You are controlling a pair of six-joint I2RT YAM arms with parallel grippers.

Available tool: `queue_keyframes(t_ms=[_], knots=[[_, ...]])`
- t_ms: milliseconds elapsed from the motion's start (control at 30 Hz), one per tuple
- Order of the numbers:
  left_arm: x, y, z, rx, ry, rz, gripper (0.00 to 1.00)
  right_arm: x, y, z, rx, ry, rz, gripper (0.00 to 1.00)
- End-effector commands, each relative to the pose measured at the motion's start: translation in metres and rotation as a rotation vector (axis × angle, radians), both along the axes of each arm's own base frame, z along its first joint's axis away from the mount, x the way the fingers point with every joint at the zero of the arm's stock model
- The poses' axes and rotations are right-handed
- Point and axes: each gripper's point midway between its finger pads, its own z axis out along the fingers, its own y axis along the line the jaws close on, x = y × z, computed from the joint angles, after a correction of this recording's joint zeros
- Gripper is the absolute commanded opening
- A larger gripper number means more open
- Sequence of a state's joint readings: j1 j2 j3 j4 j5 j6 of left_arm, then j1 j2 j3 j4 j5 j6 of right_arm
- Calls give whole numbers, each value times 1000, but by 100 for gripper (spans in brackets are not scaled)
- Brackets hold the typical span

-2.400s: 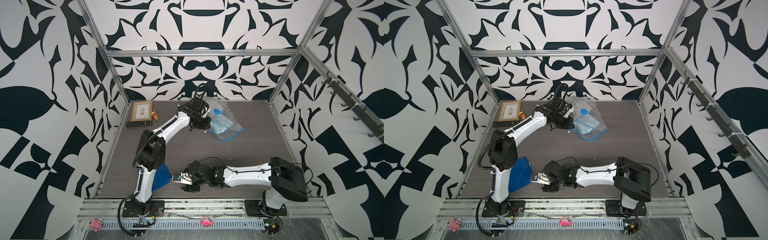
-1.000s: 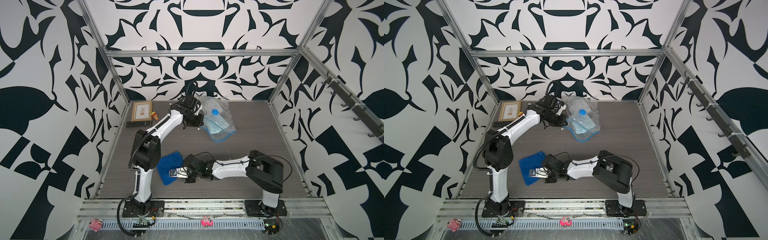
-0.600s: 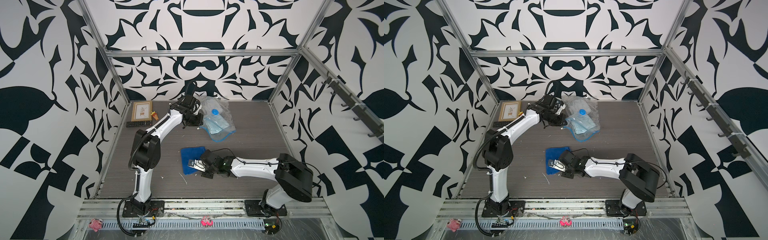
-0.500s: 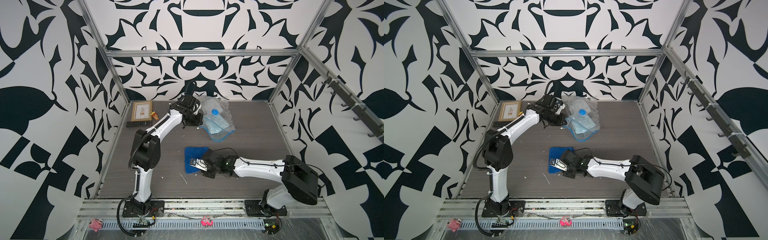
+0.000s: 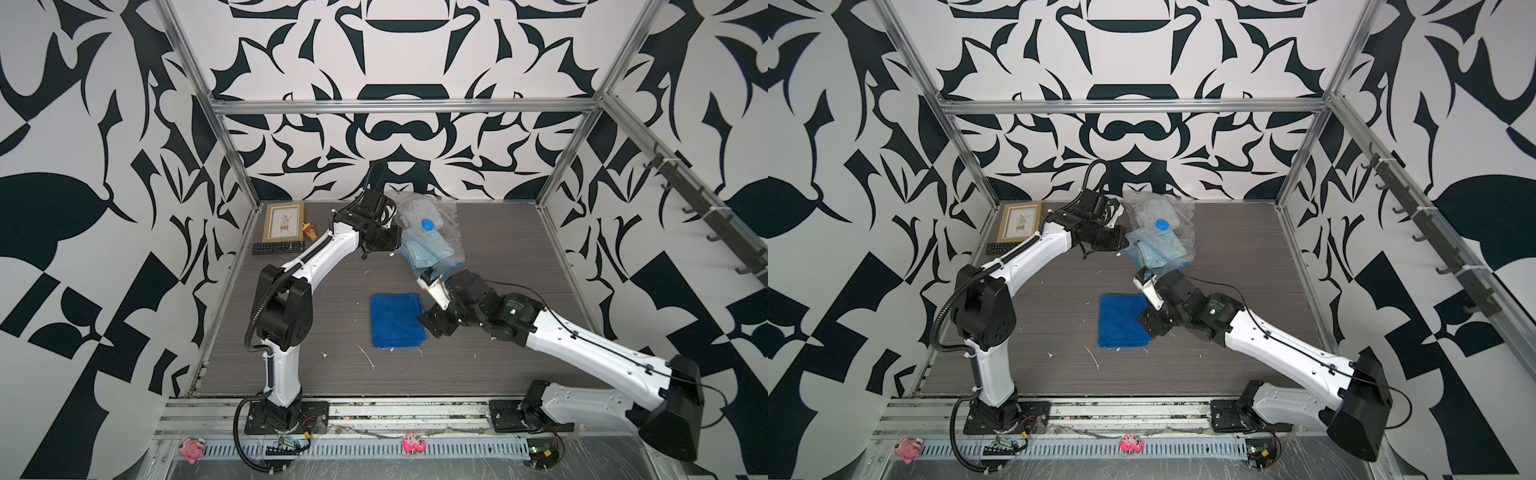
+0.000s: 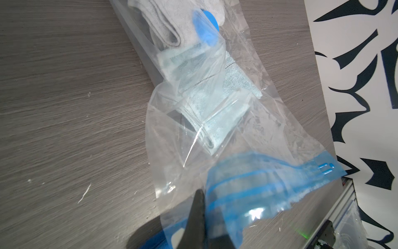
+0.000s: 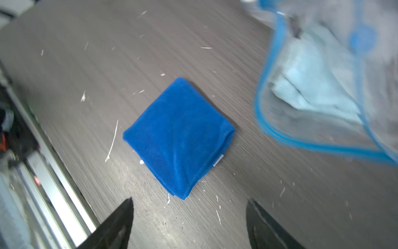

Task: Place the folded towel into the vacuum bag
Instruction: Move the towel to the center of the board, then pick up the towel from the center of the board.

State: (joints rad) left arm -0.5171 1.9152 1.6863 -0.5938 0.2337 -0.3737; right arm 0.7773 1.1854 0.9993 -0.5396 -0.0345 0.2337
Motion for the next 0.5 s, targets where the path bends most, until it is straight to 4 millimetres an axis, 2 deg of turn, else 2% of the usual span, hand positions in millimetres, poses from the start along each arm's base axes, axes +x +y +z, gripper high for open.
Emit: queue_keyframes(t_ms=[0,67,200,467], knots=[[8,9,16,-7,-71,53,0,-3,-10,-21,136,382,-316,78],[8,10,15,-7,-72,63,0,-2,-9,-38,152,484,-426,78],[6,6,12,-28,-55,57,0,5,1,-65,180,574,-528,80],[4,7,8,-31,-59,60,0,11,35,-108,29,627,-470,80]])
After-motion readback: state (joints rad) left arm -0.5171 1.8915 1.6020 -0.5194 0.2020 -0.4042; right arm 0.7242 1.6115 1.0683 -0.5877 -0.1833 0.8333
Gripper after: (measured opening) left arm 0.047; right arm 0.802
